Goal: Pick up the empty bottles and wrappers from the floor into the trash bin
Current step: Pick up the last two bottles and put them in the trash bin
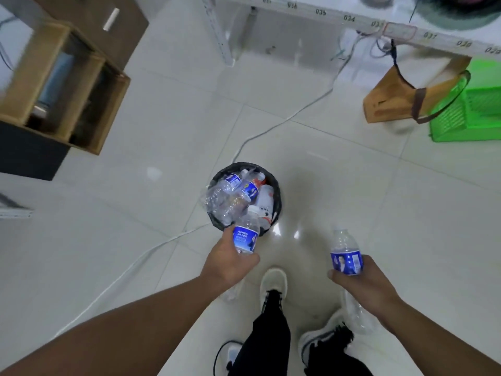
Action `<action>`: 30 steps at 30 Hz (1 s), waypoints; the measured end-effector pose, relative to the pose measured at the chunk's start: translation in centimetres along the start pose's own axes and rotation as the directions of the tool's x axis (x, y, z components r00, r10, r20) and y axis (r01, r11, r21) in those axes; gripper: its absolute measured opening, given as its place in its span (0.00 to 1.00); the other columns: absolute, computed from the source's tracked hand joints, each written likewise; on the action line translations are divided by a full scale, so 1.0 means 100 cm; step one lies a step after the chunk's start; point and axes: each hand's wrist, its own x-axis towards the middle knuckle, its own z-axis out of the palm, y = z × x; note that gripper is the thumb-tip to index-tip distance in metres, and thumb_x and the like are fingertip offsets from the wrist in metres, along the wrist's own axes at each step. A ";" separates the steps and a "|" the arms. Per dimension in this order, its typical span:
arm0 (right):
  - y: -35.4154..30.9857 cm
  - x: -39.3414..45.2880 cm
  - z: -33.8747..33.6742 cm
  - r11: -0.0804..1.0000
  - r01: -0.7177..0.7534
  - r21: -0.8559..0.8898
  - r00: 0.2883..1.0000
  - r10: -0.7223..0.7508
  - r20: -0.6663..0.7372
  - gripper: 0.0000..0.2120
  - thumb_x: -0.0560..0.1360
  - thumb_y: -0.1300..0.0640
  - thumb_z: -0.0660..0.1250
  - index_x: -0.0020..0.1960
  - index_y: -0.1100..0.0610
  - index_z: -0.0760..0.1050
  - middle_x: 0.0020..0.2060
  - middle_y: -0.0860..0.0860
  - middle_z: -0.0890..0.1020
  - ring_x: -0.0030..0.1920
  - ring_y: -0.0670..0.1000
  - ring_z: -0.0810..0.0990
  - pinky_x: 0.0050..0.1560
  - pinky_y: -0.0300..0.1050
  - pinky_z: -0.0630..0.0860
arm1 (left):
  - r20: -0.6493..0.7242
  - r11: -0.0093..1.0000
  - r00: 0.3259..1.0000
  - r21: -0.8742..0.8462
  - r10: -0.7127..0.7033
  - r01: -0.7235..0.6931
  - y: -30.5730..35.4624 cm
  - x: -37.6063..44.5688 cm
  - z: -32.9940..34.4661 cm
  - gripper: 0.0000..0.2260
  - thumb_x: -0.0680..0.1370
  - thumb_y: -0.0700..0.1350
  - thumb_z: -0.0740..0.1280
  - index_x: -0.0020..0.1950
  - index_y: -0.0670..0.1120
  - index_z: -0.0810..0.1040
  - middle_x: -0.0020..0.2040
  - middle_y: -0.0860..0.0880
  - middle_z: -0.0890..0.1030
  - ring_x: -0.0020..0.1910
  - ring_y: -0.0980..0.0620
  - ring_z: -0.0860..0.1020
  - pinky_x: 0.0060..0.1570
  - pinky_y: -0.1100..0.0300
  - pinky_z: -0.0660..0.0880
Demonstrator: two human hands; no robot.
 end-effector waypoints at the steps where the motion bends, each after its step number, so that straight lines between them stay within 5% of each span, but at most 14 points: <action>1: -0.004 0.005 0.006 1.000 0.013 0.000 1.000 -0.013 0.015 0.22 0.72 0.47 0.82 0.56 0.57 0.77 0.44 0.52 0.84 0.45 0.55 0.84 0.50 0.50 0.76 | -0.018 1.000 1.000 -0.003 -0.015 0.015 -0.006 0.001 -0.004 0.25 0.64 0.55 0.74 0.58 0.65 0.71 0.44 0.55 0.85 0.41 0.57 0.83 0.44 0.58 0.80; 7: -0.009 0.015 0.017 0.998 0.064 -0.019 0.997 -0.064 0.031 0.23 0.70 0.43 0.83 0.58 0.45 0.76 0.48 0.45 0.86 0.48 0.49 0.85 0.44 0.47 0.76 | -0.111 0.994 0.989 0.024 -0.102 0.106 -0.028 -0.009 -0.005 0.30 0.64 0.57 0.74 0.64 0.60 0.69 0.46 0.54 0.83 0.47 0.50 0.82 0.46 0.57 0.78; 11: -0.010 0.018 -0.006 0.996 0.076 -0.039 0.996 -0.075 0.044 0.21 0.70 0.43 0.83 0.56 0.48 0.78 0.46 0.47 0.86 0.45 0.50 0.85 0.40 0.46 0.76 | -0.206 0.965 0.967 0.183 -0.148 0.186 -0.016 -0.010 0.000 0.32 0.61 0.63 0.70 0.63 0.60 0.66 0.44 0.54 0.74 0.53 0.45 0.73 0.59 0.49 0.75; 14: -0.011 0.024 -0.029 0.996 0.075 -0.058 0.996 -0.072 0.053 0.19 0.70 0.44 0.82 0.52 0.51 0.78 0.43 0.49 0.85 0.42 0.52 0.84 0.41 0.47 0.75 | -0.165 0.986 0.976 0.061 -0.142 0.154 -0.001 0.004 0.001 0.31 0.62 0.61 0.71 0.63 0.60 0.68 0.46 0.55 0.78 0.52 0.48 0.76 0.53 0.53 0.76; 17: -0.008 0.032 -0.043 0.996 0.072 -0.054 0.995 -0.068 0.071 0.18 0.71 0.45 0.82 0.48 0.51 0.75 0.39 0.48 0.82 0.39 0.51 0.80 0.42 0.47 0.73 | -0.152 0.999 0.988 -0.006 -0.033 0.032 0.019 0.029 0.001 0.30 0.61 0.58 0.72 0.62 0.61 0.70 0.49 0.58 0.82 0.48 0.57 0.81 0.43 0.65 0.73; 20: -0.001 0.043 -0.047 0.996 0.071 -0.045 0.993 -0.067 0.093 0.19 0.72 0.46 0.82 0.46 0.48 0.72 0.37 0.46 0.78 0.38 0.50 0.77 0.42 0.47 0.72 | -0.147 0.990 0.984 0.112 0.098 -0.082 0.032 0.072 0.010 0.32 0.66 0.54 0.76 0.69 0.55 0.72 0.62 0.52 0.78 0.64 0.47 0.77 0.61 0.54 0.75; 22: 0.006 0.050 -0.043 0.998 0.055 -0.029 0.996 -0.053 0.078 0.18 0.71 0.47 0.83 0.46 0.49 0.73 0.38 0.47 0.80 0.38 0.50 0.79 0.42 0.47 0.72 | -0.116 0.967 0.987 0.242 0.112 -0.082 0.035 0.106 0.018 0.40 0.73 0.54 0.77 0.81 0.48 0.65 0.74 0.45 0.71 0.76 0.42 0.66 0.75 0.47 0.66; 27: 0.016 0.065 -0.014 1.000 -0.006 0.018 1.000 0.006 -0.007 0.18 0.70 0.45 0.83 0.50 0.50 0.77 0.41 0.47 0.83 0.42 0.51 0.81 0.44 0.48 0.74 | -0.081 0.828 0.935 0.496 0.344 -0.262 0.015 0.174 0.037 0.36 0.84 0.54 0.67 0.86 0.41 0.57 0.77 0.38 0.69 0.76 0.38 0.66 0.77 0.45 0.62; 30: 0.012 0.075 0.013 0.999 -0.028 0.020 0.999 0.028 -0.042 0.20 0.70 0.43 0.83 0.54 0.49 0.79 0.44 0.48 0.85 0.43 0.51 0.84 0.41 0.47 0.77 | 0.004 0.719 0.905 0.606 0.426 -0.341 -0.013 0.193 0.047 0.35 0.87 0.55 0.60 0.87 0.38 0.52 0.84 0.37 0.61 0.84 0.36 0.58 0.82 0.40 0.56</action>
